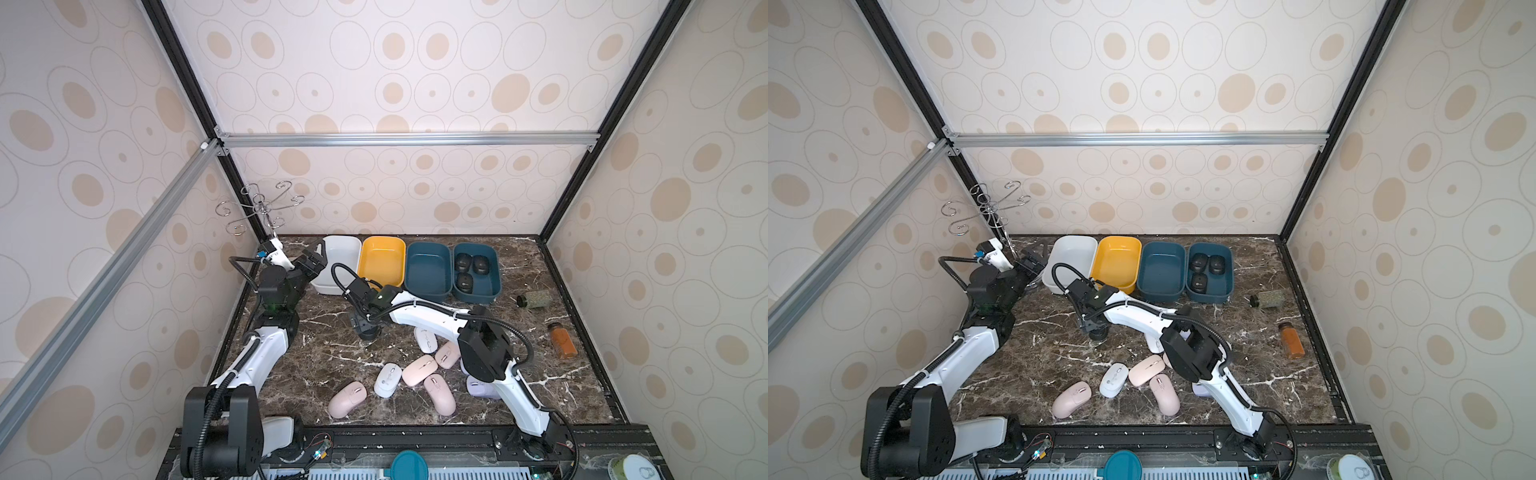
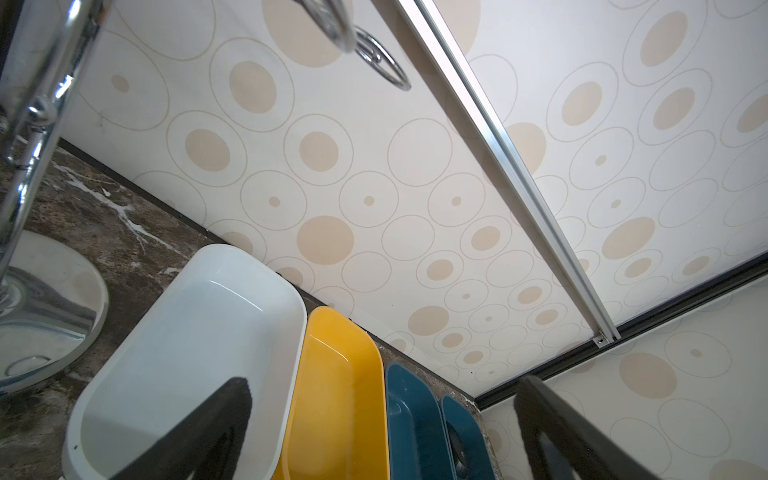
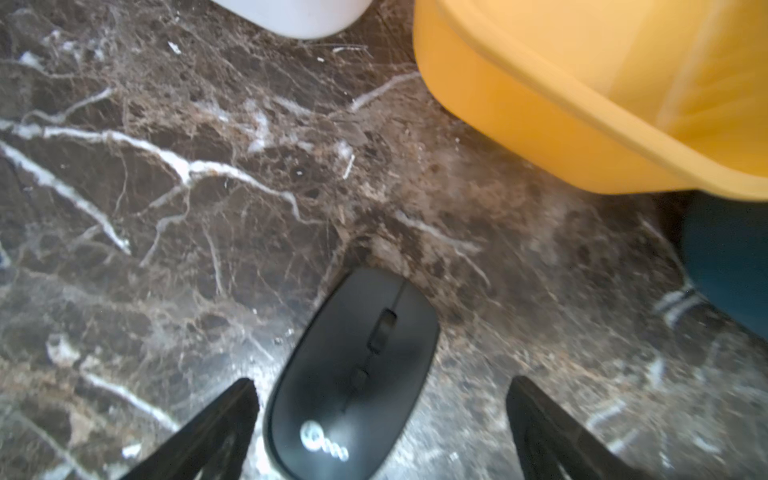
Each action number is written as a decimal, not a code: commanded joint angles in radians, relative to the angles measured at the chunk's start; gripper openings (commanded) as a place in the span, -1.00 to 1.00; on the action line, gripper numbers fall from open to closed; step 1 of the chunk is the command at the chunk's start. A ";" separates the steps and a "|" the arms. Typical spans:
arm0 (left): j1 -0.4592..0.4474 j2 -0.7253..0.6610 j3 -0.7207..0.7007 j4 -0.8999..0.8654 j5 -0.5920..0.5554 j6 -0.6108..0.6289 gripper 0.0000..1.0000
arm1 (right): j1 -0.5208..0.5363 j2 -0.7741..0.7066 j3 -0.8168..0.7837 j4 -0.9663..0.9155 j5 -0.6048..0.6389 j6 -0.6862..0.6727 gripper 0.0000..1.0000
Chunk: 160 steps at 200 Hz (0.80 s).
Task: Place the mice by color into the storage box
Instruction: Pick up the mouse from the center of the board.
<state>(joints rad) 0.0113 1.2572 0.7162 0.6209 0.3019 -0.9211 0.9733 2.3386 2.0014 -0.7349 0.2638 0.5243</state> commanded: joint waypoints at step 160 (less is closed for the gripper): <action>0.005 0.034 0.004 0.069 0.064 -0.038 1.00 | -0.054 -0.279 -0.239 0.070 0.058 -0.115 0.05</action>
<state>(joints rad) 0.0113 1.2770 0.7147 0.6434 0.3325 -0.9318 0.9596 2.2005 1.7824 -0.6762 0.2382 0.4644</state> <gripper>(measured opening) 0.999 0.588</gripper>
